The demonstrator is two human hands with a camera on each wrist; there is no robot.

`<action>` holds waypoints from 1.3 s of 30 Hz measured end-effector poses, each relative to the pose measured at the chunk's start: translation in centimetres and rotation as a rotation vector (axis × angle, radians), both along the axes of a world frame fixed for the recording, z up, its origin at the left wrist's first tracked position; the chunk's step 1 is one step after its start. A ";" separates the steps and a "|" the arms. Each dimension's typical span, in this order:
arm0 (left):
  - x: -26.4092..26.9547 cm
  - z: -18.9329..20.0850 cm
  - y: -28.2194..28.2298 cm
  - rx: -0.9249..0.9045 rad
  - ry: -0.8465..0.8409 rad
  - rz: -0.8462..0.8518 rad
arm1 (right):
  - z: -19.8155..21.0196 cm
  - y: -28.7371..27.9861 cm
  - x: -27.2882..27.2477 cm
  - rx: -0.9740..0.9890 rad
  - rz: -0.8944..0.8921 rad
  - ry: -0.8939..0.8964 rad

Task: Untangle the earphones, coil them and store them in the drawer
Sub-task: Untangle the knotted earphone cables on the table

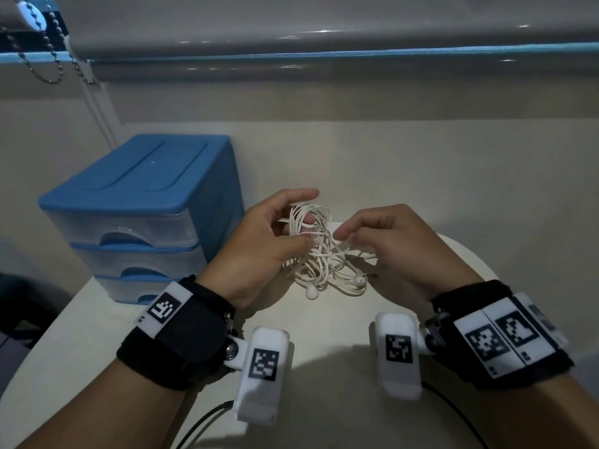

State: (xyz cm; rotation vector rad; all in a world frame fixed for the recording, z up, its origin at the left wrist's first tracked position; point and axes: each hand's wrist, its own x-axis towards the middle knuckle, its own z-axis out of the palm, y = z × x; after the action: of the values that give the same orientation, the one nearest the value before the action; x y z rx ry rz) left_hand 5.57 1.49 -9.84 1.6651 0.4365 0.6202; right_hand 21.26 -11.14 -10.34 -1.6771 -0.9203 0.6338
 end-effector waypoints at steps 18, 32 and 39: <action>0.2 0.2 -0.1 -0.040 0.008 -0.021 | 0.8 -0.9 0.6 0.220 -0.102 -0.138; 0.2 0.1 -0.3 0.073 0.234 -0.114 | 1.0 -1.0 -0.2 0.213 -0.073 -0.105; -0.2 -0.5 -0.3 0.134 0.308 -0.246 | 0.8 -0.6 0.0 0.201 -0.122 -0.176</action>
State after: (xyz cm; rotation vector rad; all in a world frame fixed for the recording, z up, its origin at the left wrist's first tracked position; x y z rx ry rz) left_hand 5.37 1.23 -10.38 1.9157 0.4067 0.2142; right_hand 21.26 -11.76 -9.55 -1.6112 -0.9642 0.3048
